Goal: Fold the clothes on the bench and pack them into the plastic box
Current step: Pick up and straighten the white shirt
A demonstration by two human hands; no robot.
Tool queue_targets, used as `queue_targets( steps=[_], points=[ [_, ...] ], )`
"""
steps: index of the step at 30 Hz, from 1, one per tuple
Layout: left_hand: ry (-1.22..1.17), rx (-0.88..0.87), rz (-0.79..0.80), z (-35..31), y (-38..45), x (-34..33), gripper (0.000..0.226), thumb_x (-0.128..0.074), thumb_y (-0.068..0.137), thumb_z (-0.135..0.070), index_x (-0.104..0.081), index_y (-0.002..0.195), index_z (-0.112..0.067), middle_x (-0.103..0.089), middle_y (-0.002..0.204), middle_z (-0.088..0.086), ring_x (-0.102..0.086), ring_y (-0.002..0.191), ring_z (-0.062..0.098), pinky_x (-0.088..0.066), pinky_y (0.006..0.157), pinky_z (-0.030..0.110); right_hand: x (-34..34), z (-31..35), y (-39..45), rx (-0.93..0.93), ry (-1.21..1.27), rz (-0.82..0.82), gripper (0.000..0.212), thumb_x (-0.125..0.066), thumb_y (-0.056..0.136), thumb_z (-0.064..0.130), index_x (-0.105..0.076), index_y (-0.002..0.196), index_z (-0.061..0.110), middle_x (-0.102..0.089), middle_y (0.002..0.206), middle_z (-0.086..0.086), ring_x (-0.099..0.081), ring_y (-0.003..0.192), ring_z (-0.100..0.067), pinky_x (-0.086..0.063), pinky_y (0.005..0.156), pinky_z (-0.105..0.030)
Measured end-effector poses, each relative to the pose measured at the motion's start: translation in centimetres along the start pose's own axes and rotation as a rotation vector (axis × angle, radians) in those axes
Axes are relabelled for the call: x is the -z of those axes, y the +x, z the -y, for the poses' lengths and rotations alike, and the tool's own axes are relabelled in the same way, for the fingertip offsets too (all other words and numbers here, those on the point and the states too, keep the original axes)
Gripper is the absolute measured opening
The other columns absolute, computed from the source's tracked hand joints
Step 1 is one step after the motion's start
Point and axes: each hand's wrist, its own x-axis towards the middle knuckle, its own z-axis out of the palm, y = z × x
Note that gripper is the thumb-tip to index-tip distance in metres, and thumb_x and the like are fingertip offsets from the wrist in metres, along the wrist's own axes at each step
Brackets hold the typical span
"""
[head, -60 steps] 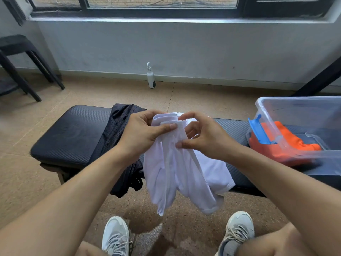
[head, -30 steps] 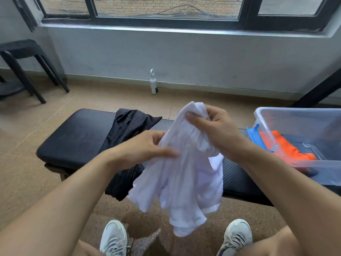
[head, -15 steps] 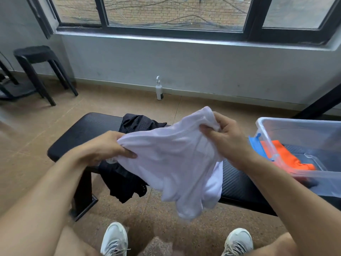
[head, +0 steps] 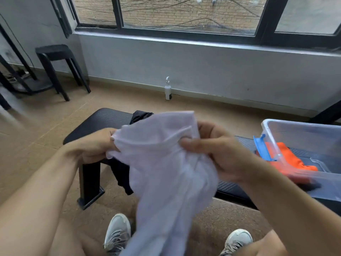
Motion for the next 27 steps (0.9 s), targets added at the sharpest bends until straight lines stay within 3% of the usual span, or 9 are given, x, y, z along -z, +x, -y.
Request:
queue_targets(
  steps=[2, 5, 9, 12, 14, 16, 21, 24, 27],
  points=[
    [-0.089, 0.04, 0.128, -0.4, 0.1, -0.1, 0.027, -0.066, 0.072, 0.01, -0.059, 0.098, 0.015, -0.063, 0.082, 0.019, -0.059, 0.074, 0.03, -0.047, 0.067, 0.036, 1.8, 0.8, -0.3, -0.036, 0.014, -0.062, 0.017, -0.068, 0.078, 0.002, -0.074, 0.094, 0.003, -0.074, 0.087, -0.013, -0.072, 0.071, -0.022, -0.061, 0.068, -0.032],
    [-0.339, -0.067, 0.051, -1.2, 1.1, -0.8, 0.047, -0.06, 0.086, -0.006, -0.054, 0.128, 0.012, -0.064, 0.111, 0.028, -0.063, 0.101, 0.038, -0.054, 0.084, 0.042, 5.0, 0.6, 0.0, -0.082, -0.169, -0.25, 0.03, -0.071, 0.083, -0.001, -0.066, 0.112, -0.009, -0.072, 0.099, -0.018, -0.07, 0.082, -0.027, -0.06, 0.075, -0.034],
    [-0.569, -0.094, -0.21, -2.3, 3.6, -1.3, 0.032, -0.052, 0.097, -0.016, -0.067, 0.119, 0.001, -0.077, 0.097, 0.014, -0.076, 0.088, 0.023, -0.063, 0.072, 0.03, 9.7, -0.7, 0.6, -0.105, -0.423, -0.61, 0.022, -0.064, 0.094, 0.001, -0.071, 0.115, 0.003, -0.073, 0.106, -0.015, -0.068, 0.091, -0.028, -0.054, 0.078, -0.04],
    [-0.553, -0.109, -0.227, -2.0, 5.4, -1.3, 0.044, -0.068, 0.087, -0.017, -0.066, 0.128, -0.002, -0.068, 0.126, 0.021, -0.066, 0.118, 0.034, -0.053, 0.102, 0.046, 12.1, -2.1, 0.5, -0.174, -0.497, -0.677, 0.022, -0.061, 0.097, 0.002, -0.072, 0.115, 0.008, -0.074, 0.109, -0.014, -0.069, 0.09, -0.024, -0.055, 0.07, -0.034],
    [-0.51, -0.151, -0.312, -1.7, 6.7, -1.3, 0.053, -0.079, 0.076, -0.012, -0.067, 0.126, 0.0, -0.067, 0.127, 0.023, -0.065, 0.119, 0.037, -0.049, 0.107, 0.05, 12.9, -2.7, 0.6, -0.209, -0.508, -0.685, 0.023, -0.061, 0.097, 0.003, -0.073, 0.115, 0.011, -0.075, 0.112, -0.012, -0.07, 0.094, -0.025, -0.055, 0.075, -0.035],
    [-0.457, -0.2, -0.439, -1.7, 7.7, -1.3, 0.048, -0.08, 0.075, -0.004, -0.068, 0.121, 0.002, -0.07, 0.121, 0.023, -0.07, 0.106, 0.034, -0.054, 0.099, 0.045, 13.3, -2.9, 0.7, -0.217, -0.485, -0.708, 0.024, -0.06, 0.097, 0.004, -0.074, 0.113, 0.014, -0.076, 0.11, -0.009, -0.071, 0.096, -0.024, -0.055, 0.078, -0.035],
    [-0.495, -0.222, -0.488, -1.5, 9.5, -1.0, 0.045, -0.074, 0.078, 0.005, -0.066, 0.122, -0.005, -0.074, 0.106, 0.013, -0.071, 0.087, 0.024, -0.06, 0.078, 0.034, 14.2, -3.5, 0.8, -0.175, -0.563, -0.694, 0.02, -0.064, 0.094, 0.009, -0.075, 0.108, 0.019, -0.077, 0.106, -0.006, -0.072, 0.099, -0.027, -0.058, 0.089, -0.045],
    [-0.558, -0.187, -0.496, -1.6, 10.0, -0.6, 0.038, -0.072, 0.079, 0.002, -0.067, 0.112, -0.016, -0.074, 0.088, 0.007, -0.07, 0.074, 0.022, -0.059, 0.064, 0.028, 14.4, -3.1, 0.2, -0.224, -0.68, -0.545, 0.027, -0.077, 0.086, 0.006, -0.075, 0.11, 0.017, -0.079, 0.102, -0.007, -0.075, 0.095, -0.027, -0.059, 0.089, -0.048],
    [-0.574, -0.144, -0.511, -1.5, 9.9, -0.1, 0.036, -0.071, 0.077, 0.002, -0.067, 0.107, -0.018, -0.073, 0.081, 0.006, -0.069, 0.065, 0.02, -0.056, 0.055, 0.025, 13.5, -2.4, -0.4, -0.264, -0.708, -0.367, 0.036, -0.084, 0.076, 0.001, -0.076, 0.108, 0.015, -0.079, 0.1, -0.007, -0.075, 0.09, -0.019, -0.06, 0.084, -0.036]
  ],
)
